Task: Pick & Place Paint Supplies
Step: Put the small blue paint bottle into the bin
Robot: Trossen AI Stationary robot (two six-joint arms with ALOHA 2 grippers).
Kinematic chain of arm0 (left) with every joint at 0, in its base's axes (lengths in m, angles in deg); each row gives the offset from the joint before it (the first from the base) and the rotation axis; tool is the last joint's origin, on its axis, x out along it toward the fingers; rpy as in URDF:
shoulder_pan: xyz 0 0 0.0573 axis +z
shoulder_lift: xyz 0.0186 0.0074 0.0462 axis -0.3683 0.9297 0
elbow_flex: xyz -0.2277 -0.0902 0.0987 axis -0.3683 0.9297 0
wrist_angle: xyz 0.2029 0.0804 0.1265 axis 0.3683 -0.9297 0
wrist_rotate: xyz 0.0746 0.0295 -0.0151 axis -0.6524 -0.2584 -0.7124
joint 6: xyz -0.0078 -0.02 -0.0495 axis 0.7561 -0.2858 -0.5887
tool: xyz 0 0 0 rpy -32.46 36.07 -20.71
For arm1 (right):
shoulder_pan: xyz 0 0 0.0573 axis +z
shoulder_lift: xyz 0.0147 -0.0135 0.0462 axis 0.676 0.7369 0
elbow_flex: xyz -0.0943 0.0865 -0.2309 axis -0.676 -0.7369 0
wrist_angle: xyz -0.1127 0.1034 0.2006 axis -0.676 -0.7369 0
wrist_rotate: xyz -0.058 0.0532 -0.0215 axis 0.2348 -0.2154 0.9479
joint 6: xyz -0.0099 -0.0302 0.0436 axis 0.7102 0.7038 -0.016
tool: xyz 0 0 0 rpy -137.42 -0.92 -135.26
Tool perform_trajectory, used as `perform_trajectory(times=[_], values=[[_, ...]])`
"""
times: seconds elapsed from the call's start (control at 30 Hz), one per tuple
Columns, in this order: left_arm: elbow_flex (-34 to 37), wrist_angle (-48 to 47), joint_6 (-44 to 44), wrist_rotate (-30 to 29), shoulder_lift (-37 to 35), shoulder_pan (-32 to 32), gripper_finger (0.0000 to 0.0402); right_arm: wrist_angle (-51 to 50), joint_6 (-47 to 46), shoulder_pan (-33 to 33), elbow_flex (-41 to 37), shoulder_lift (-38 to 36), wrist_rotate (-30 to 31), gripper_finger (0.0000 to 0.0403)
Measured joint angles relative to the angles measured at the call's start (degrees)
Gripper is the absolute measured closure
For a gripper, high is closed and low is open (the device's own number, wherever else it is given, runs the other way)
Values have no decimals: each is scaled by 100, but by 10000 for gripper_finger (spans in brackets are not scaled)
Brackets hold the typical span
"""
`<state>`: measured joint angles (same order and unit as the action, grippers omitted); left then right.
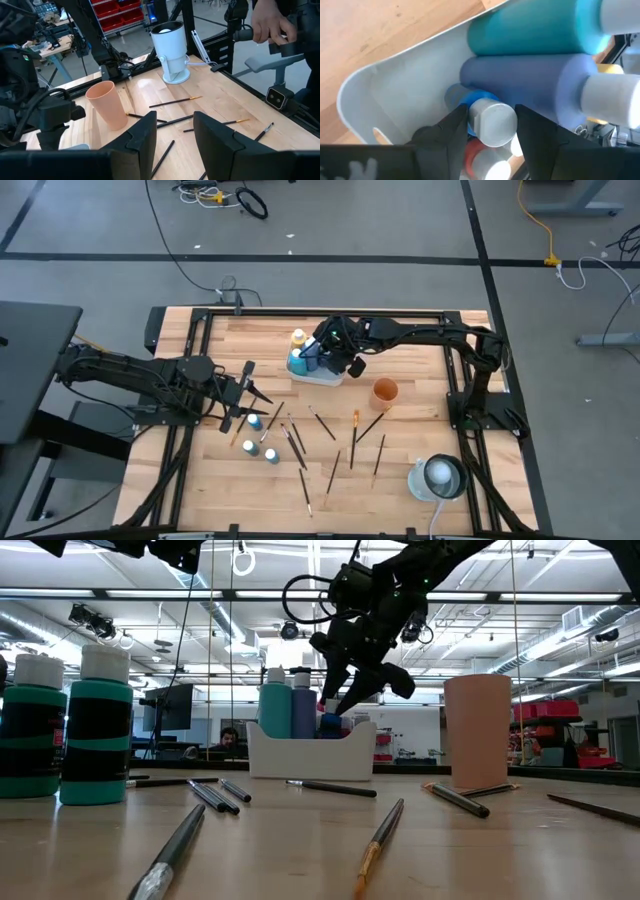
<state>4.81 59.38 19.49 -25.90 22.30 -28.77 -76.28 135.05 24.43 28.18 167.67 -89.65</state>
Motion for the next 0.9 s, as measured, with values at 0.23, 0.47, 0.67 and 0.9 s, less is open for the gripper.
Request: perform_trajectory(times=[0.23, 0.47, 0.67, 0.9], values=[[0, 0, -235, -2, 1, 1, 262, 903, -157, -7, -652, -2, 79, 213], [0, 1, -252, -2, 2, 0, 262, 1056, -257, -9, -702, -9, 450, 175], [0, 1, -241, -46, 0, 1, 262, 1225, -476, 76, -728, -36, 636, 170], [0, 1, -238, -46, 2, 0, 262, 1224, -838, 517, -724, -122, 2060, 170]])
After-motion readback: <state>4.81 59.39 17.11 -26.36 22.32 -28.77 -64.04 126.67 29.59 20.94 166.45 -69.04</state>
